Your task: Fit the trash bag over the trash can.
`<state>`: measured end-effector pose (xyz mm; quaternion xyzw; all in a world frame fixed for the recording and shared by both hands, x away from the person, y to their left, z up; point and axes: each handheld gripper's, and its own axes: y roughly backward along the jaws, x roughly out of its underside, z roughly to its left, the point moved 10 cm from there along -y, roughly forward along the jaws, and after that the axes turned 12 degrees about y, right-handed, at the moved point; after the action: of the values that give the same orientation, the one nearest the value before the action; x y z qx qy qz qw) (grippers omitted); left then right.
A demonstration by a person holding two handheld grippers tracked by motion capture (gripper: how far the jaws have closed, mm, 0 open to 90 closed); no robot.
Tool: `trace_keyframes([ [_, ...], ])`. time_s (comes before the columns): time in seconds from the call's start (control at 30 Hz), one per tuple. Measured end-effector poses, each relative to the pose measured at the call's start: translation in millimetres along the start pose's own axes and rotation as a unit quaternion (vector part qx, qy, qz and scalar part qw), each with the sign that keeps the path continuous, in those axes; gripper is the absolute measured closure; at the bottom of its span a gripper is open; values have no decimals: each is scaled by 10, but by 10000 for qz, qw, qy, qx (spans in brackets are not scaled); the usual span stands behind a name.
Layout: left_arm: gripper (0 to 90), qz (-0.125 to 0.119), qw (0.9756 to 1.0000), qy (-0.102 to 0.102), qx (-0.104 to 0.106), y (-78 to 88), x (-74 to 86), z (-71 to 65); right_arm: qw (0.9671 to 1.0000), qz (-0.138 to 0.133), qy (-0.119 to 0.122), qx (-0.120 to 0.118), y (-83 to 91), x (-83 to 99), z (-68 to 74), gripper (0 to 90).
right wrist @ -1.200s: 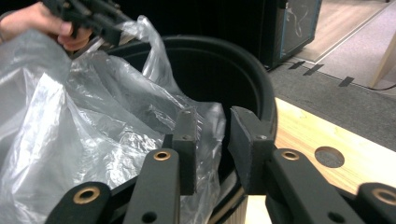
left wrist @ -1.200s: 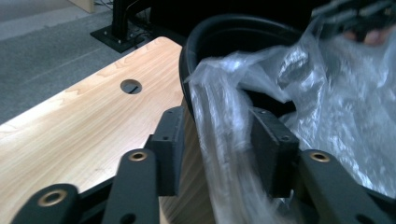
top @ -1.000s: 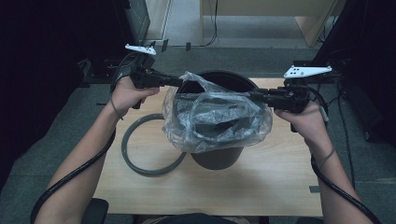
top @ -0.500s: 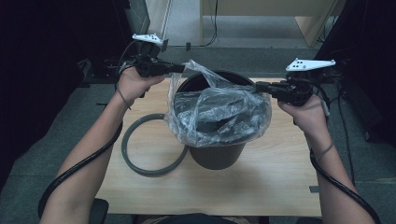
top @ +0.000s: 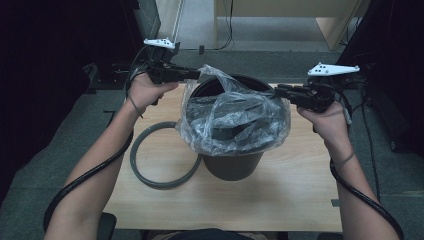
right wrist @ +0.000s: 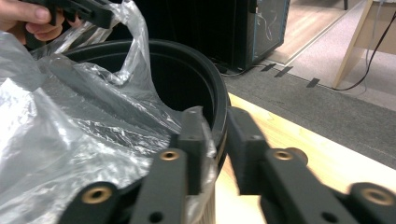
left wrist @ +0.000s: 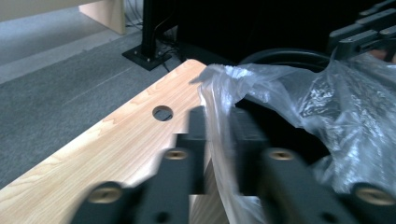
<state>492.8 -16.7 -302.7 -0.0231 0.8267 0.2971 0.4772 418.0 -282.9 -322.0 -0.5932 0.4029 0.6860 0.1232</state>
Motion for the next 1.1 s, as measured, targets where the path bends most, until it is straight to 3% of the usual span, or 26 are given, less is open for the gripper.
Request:
trace_keyframes([
  [0.1, 556, -65, 9999, -10, 97, 105, -9, -56, 9999, -84, -88, -60, 75, -12, 13, 690],
  [0.2, 500, -1, 9998, -80, 171, 190, 48, -138, 9997, -100, -171, -151, 146, -26, 45, 649],
  [0.53, 446, 294, 9979, -421, 402, 325, 418, -415, 9994, -57, -64, -338, 275, 15, 236, 528],
  [0.63, 413, 372, 9967, -644, 337, 281, 480, -466, 9993, -44, -53, -366, 273, 29, 281, 483],
  [0.8, 391, 295, 9947, -804, 572, 182, 484, -589, 9992, -56, -60, -379, 245, 46, 293, 474],
  [0.97, 394, 486, 9934, -844, 599, 52, 506, -594, 9990, -75, -69, -429, 222, 25, 295, 474],
  [1.1, 464, 626, 9923, -872, 612, -4, 550, -603, 9990, -50, -1, -454, 197, 11, 319, 480],
])
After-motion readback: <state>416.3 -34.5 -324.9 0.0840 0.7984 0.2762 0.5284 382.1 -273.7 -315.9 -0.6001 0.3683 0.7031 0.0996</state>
